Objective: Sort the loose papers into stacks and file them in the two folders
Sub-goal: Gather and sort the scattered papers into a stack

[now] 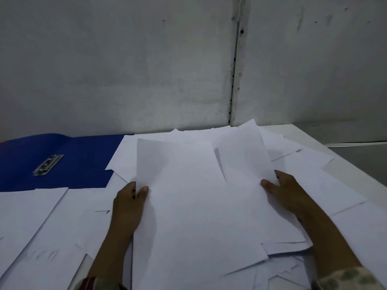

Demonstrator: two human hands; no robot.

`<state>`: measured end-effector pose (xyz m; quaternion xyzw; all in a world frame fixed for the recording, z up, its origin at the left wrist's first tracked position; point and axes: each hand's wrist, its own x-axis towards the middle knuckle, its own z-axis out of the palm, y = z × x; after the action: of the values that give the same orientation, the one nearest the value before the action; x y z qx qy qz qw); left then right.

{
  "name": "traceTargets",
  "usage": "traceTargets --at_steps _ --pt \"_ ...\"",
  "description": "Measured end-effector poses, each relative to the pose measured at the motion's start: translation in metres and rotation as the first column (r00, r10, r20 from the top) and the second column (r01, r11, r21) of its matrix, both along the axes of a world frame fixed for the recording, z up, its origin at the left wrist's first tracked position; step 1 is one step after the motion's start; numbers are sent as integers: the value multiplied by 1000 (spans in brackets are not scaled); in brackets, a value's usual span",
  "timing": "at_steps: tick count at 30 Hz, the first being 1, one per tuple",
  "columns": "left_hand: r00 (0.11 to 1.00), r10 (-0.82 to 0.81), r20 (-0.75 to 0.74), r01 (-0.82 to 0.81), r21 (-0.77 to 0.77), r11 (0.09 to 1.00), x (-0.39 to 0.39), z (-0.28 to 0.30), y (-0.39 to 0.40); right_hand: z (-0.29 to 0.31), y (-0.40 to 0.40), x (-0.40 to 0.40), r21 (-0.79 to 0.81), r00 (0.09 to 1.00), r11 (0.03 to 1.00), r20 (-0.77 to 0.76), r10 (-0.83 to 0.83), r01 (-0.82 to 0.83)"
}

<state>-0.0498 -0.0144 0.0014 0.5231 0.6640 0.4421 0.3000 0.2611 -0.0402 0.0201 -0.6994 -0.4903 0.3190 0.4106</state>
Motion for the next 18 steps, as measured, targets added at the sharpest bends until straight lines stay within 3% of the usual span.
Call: traceTargets --at_steps 8,11,14,18 --pt "993 -39 -114 47 64 997 25 -6 -1 3 0 -23 6 993 993 32 115 -116" --pt "995 -39 -94 49 110 993 38 -5 -4 4 0 -32 -28 991 992 29 127 -127" --pt "996 23 -85 -11 136 991 48 -2 -6 3 -2 -35 -51 967 969 73 244 -240" --pt "968 2 -250 28 118 993 49 -8 -5 1 0 -33 -60 965 970 106 239 -234"
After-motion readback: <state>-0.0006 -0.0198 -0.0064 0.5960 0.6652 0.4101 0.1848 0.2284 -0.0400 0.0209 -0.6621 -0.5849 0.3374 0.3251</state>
